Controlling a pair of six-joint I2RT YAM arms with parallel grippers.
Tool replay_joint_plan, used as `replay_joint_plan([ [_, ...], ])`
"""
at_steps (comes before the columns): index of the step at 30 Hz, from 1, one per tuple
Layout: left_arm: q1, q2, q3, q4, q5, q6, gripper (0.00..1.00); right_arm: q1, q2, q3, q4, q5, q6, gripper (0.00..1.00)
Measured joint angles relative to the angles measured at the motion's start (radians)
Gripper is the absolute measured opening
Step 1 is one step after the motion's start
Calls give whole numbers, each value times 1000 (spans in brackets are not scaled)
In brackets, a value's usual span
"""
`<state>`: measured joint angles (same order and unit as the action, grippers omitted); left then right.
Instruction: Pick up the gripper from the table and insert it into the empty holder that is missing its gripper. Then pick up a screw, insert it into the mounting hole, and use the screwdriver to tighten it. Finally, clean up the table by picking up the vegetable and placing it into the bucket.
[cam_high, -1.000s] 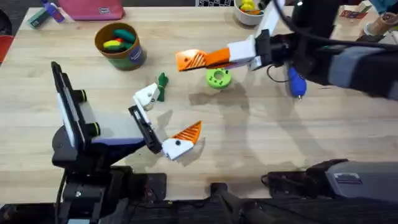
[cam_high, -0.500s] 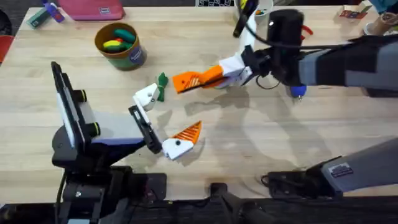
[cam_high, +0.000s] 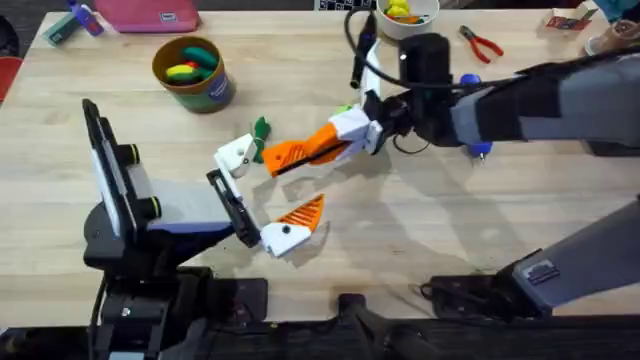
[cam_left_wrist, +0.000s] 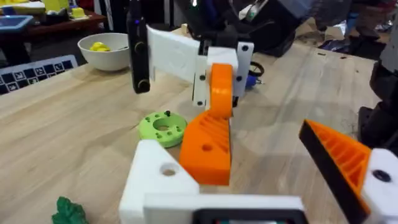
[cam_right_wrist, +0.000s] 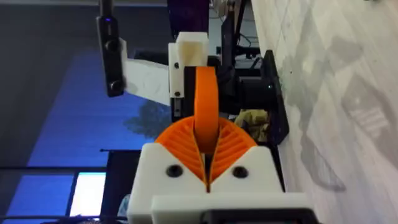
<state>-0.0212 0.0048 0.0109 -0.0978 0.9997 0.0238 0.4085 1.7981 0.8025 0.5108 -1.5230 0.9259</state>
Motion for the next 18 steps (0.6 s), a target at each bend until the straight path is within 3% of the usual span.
replay_joint_plan([
  [5, 0, 0, 0, 0, 0, 0, 985, 46, 26, 29, -1, 0, 12, 8],
  [18, 0, 0, 0, 0, -6, 3, 985, 62, 26, 70, -1, 0, 11, 8],
])
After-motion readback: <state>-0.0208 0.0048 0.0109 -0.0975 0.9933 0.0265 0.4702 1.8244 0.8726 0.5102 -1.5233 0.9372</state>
